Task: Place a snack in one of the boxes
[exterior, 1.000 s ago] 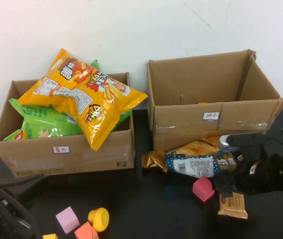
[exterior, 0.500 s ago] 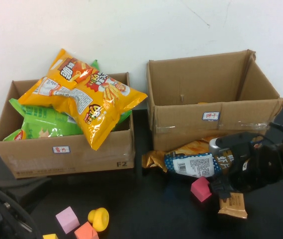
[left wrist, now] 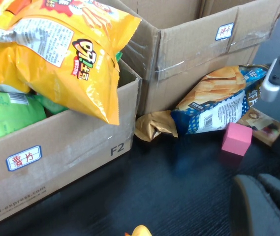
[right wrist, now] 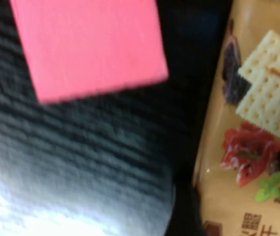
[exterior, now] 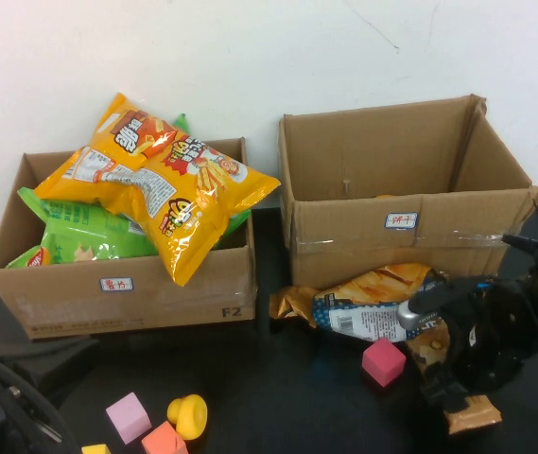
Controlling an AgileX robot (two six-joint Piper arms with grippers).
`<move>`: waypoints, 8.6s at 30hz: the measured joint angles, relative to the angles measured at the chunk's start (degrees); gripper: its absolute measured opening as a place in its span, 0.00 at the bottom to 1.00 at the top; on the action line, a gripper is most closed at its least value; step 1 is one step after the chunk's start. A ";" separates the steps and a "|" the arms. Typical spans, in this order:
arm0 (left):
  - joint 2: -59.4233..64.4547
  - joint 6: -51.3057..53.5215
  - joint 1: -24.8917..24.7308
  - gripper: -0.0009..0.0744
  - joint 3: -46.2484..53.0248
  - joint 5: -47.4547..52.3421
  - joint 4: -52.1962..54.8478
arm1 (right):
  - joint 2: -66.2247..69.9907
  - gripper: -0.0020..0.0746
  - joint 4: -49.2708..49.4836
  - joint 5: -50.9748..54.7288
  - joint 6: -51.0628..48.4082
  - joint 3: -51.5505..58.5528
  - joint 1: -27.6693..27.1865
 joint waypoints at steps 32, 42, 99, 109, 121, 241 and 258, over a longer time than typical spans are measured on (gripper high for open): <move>0.00 0.00 0.00 0.01 0.00 -0.34 -2.03 | -28.97 0.63 -6.24 13.54 -4.96 -24.81 0.00; 0.00 0.00 0.00 0.01 0.00 1.51 -2.13 | -4.08 0.63 -10.68 5.28 4.62 -40.51 -2.27; -32.41 -3.24 0.00 0.01 12.93 -25.21 4.35 | -106.13 0.03 10.45 18.28 -25.35 33.95 0.71; -32.41 -4.44 0.00 0.01 12.93 -16.67 -1.04 | -106.13 0.03 10.76 19.23 -25.45 34.09 0.71; -35.37 -2.49 0.00 0.01 15.13 -15.50 1.66 | -106.18 0.03 10.85 19.58 -25.45 34.09 0.71; -42.34 -64.64 -4.45 0.01 25.04 -13.06 57.93 | -119.60 0.02 -2.66 4.68 2.44 57.70 -20.08; -42.34 -64.75 -4.45 0.01 25.04 -13.06 57.93 | -119.60 0.02 -2.10 4.68 2.31 57.70 -20.08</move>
